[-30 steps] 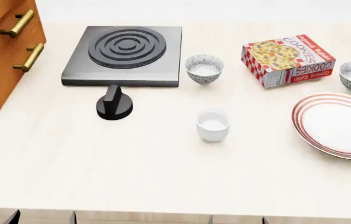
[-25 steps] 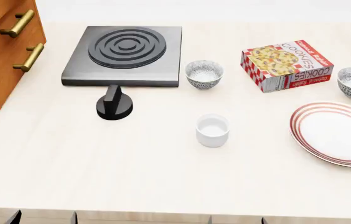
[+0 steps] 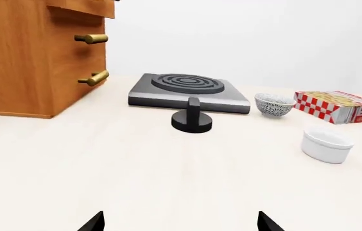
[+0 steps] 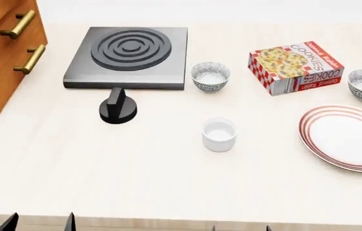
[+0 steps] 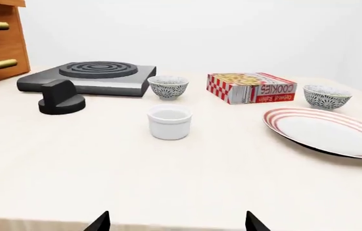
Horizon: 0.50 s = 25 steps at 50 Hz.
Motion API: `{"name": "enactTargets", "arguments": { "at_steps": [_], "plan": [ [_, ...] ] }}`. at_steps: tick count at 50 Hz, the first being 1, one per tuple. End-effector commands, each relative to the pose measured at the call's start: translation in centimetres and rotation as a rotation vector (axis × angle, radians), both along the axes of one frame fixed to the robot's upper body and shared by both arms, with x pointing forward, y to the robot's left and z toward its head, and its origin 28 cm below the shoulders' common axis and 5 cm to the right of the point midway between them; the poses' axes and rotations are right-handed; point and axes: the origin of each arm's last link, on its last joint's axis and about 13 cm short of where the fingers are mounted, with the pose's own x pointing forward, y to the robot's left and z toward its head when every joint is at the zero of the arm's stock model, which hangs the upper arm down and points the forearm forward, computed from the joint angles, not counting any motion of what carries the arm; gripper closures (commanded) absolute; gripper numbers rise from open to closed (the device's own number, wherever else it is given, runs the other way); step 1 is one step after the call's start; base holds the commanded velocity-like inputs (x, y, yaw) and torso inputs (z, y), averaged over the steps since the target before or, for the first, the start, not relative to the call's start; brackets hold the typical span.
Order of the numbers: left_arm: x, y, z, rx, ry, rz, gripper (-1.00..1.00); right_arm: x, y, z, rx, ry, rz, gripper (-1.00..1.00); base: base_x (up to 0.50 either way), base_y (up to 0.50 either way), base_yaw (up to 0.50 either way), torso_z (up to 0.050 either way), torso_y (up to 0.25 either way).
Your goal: Pick the akita bowl next to the plate and place it on the plate.
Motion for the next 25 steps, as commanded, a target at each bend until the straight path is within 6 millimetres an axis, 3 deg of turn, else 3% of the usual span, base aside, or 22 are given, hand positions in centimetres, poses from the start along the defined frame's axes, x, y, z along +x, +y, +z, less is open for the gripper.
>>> {"name": "enactTargets", "arguments": {
  "at_steps": [1,8,18,25],
  "plan": [
    [0.7,1.7,2.9,-0.105,-0.008,-0.010,-1.00,-0.3,0.3,0.6,0.047,0.038,0.033,-1.00,0.00,0.00,0.00,0.000,0.000],
    [1.7,3.7,5.0,-0.151,-0.013,0.043,-1.00,-0.4,0.7,3.2,0.084,0.011,0.093,-1.00,0.00,0.00,0.00,0.000,0.000],
    [3.0,7.4,6.6,-0.316,-0.010,0.142,-1.00,0.0,0.7,10.0,0.198,-0.115,0.192,-1.00,0.00,0.00,0.00,0.000,0.000],
    [4.4,8.9,5.7,-0.324,-0.011,0.229,-1.00,0.8,0.3,13.2,0.222,-0.196,0.226,-1.00,0.00,0.00,0.00,0.000,0.000]
  ]
}}
